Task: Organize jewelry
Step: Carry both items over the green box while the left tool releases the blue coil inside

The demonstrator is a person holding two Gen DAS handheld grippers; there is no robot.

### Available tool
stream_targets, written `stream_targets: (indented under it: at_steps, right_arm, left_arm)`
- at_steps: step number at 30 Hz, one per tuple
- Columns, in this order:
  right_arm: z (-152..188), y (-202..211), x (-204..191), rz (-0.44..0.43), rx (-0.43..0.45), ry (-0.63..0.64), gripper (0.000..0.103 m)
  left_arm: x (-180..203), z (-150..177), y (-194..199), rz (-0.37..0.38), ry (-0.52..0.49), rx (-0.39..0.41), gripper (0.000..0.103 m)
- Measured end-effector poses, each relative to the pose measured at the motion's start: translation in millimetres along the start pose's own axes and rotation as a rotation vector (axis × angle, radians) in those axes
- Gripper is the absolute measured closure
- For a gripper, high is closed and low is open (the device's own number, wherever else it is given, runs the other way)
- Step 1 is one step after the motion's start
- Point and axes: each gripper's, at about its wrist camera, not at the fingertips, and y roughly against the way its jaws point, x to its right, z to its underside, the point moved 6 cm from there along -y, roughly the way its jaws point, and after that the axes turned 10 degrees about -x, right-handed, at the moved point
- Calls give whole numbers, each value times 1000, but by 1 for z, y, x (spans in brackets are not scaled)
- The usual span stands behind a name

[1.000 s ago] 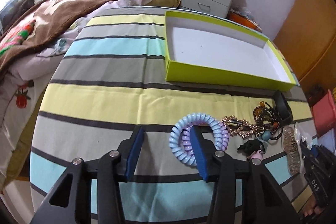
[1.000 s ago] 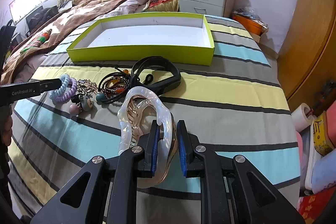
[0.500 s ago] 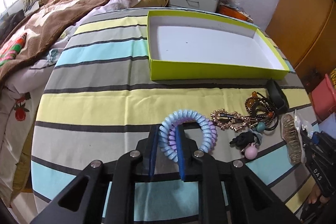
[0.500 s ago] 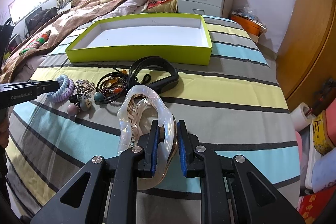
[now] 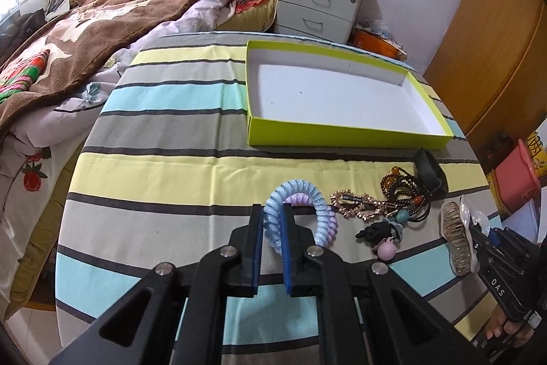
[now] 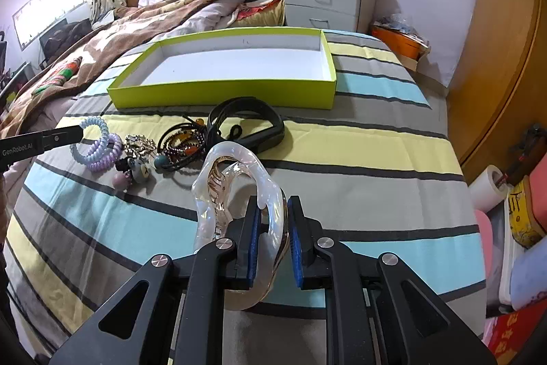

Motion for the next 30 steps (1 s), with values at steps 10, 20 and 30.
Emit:
stream_targets:
  at_steps: [10,20,30]
  right_arm:
    - [-12,19,3,2,45,-5,87]
    - [-46,35,12,11,98,-9,87]
    - [-94,28,21,43,108,4,87]
  left_arm:
    - [6,-8,17,16,-2,39,93]
    - [13,-28,30,34,-11,75,93]
    - [24,-65,21,47,-30,83,93]
